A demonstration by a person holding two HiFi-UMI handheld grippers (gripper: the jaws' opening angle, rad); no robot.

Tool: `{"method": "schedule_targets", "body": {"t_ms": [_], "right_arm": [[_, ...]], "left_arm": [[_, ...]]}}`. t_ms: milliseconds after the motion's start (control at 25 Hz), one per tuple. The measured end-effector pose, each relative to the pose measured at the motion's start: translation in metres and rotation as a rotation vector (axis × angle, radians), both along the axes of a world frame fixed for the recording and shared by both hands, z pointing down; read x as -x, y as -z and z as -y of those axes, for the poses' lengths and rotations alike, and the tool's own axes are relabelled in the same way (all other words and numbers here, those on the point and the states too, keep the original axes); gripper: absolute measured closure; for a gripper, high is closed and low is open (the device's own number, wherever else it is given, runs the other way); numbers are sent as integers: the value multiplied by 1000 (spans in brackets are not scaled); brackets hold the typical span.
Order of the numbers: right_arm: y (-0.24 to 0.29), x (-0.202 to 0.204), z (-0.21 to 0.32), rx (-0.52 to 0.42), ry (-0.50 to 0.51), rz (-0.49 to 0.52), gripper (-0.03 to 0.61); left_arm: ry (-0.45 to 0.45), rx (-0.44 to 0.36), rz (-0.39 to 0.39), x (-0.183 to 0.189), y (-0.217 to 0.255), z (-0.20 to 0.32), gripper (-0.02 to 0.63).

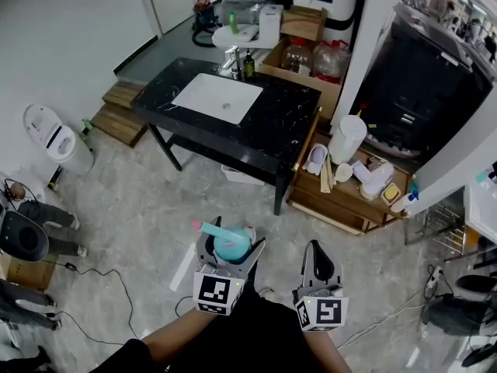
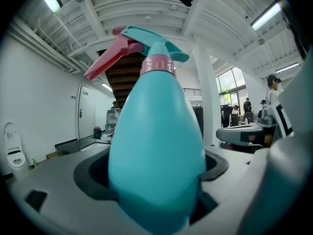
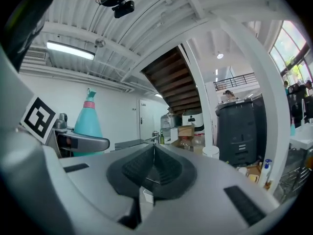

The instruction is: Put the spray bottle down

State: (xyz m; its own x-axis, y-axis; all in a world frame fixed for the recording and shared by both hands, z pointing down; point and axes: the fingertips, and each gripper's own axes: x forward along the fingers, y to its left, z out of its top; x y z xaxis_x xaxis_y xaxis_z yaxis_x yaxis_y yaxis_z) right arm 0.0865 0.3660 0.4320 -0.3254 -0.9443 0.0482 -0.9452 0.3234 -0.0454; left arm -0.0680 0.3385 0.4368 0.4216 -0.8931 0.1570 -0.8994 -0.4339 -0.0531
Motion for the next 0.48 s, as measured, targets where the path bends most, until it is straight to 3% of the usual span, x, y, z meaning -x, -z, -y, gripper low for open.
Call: {"method": "schedule_targets", "body": {"t_ms": [480], "right_arm": [[-4,18,70,7,23,-52,563]], "left_arm": [[-74,26,-3,-10,-13,75,153]]}}
